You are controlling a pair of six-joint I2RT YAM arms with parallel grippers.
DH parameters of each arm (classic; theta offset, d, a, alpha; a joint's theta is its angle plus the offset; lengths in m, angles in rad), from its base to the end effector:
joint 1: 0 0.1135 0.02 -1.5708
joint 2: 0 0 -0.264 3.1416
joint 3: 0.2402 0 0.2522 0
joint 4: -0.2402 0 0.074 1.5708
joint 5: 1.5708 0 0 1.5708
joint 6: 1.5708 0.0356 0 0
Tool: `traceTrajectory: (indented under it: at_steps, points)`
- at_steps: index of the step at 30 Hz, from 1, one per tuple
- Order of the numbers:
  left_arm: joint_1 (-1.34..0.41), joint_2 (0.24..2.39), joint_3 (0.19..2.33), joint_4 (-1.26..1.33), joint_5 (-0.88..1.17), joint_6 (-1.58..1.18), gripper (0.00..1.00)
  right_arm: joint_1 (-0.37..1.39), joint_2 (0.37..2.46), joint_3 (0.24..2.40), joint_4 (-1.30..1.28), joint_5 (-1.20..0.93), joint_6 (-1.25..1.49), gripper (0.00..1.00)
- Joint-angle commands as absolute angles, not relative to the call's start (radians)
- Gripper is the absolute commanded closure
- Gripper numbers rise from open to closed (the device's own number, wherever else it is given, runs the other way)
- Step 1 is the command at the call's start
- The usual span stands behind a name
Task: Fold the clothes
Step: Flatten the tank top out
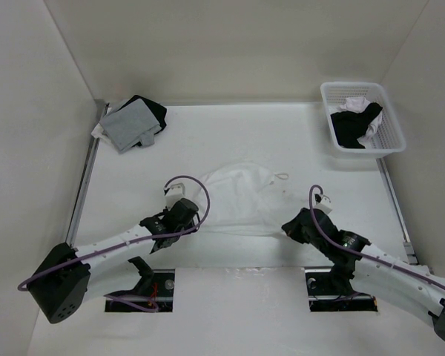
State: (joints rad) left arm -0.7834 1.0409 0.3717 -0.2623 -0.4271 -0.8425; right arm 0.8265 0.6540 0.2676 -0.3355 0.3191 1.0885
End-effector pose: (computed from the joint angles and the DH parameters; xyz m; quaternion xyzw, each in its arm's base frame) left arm 0.1375 -0.1161 0.1510 -0.0940 0.9254 -0.0848 0.3572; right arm 0.1037 0.0961 0.1661 0.1824 0.8834 0.2492 0.3524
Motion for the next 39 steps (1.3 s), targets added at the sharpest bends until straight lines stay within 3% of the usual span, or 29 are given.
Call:
traceTrajectory:
  at_steps: [1,4,6,9,13,17,26,32,36,38,39]
  points:
    - [-0.805,1.038,0.397,-0.270,-0.491,-0.893,0.76,0.831,0.652,0.307,-0.308,0.341,1.078,0.99]
    - [-0.809,1.077,0.393,-0.241,-0.474,-0.888,0.79,0.832,0.655,0.308,-0.302,0.341,1.077,0.99]
    - [-0.806,1.098,0.384,-0.210,-0.442,-0.893,0.90,0.829,0.655,0.307,-0.299,0.341,1.074,0.99]
    - [-0.791,0.993,0.416,-0.242,-0.434,-0.884,1.00,0.828,0.640,0.325,-0.295,0.348,1.057,0.99]
    - [-0.774,0.807,0.567,-0.330,-0.446,-0.829,1.00,0.829,0.603,0.438,-0.325,0.368,0.976,1.00]
    - [-0.728,0.652,0.846,-0.339,-0.449,-0.741,1.00,0.857,0.583,0.729,-0.409,0.452,0.832,1.00]
    - [-0.762,0.657,1.265,-0.233,-0.472,-0.641,1.00,1.105,0.687,1.360,-0.512,0.702,0.582,1.00]
    - [-0.746,0.698,1.329,-0.193,-0.509,-0.601,1.00,1.272,0.778,1.514,-0.483,0.851,0.447,1.00]
    - [-0.722,0.751,1.228,-0.160,-0.546,-0.603,1.00,1.094,0.844,1.442,-0.437,0.718,0.445,1.00]
    - [-0.682,0.794,1.160,-0.138,-0.546,-0.621,1.00,0.963,0.871,1.398,-0.436,0.576,0.501,1.00]
    - [-0.656,0.819,1.125,-0.127,-0.540,-0.643,1.00,0.817,0.911,1.356,-0.411,0.420,0.538,1.00]
